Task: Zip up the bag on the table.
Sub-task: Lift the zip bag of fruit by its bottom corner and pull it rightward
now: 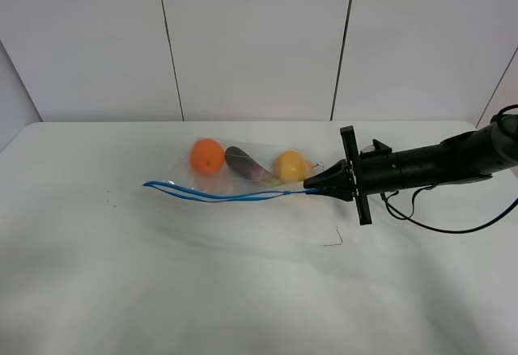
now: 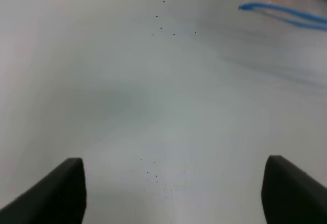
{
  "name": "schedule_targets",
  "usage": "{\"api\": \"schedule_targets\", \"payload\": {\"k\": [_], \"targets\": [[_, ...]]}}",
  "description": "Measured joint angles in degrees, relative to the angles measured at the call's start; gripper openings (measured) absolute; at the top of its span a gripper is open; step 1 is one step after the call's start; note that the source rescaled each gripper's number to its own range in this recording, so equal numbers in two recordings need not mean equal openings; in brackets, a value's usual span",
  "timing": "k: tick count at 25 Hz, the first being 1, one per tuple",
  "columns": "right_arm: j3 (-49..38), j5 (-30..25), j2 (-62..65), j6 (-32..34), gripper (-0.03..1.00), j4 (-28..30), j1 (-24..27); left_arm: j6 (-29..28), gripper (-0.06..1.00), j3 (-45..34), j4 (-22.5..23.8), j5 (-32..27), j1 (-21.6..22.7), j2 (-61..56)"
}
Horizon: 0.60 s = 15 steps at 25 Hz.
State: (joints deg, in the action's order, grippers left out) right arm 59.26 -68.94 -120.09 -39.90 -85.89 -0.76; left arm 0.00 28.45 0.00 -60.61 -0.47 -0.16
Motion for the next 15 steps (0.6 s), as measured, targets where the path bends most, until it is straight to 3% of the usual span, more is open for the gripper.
{"api": "schedule_targets", "payload": {"k": [15], "targets": [[0.0,0.0,3.0,1.2,0.0,-0.2,0.0,0.0,1.0,0.0,0.0,0.0,0.0,0.0]]}}
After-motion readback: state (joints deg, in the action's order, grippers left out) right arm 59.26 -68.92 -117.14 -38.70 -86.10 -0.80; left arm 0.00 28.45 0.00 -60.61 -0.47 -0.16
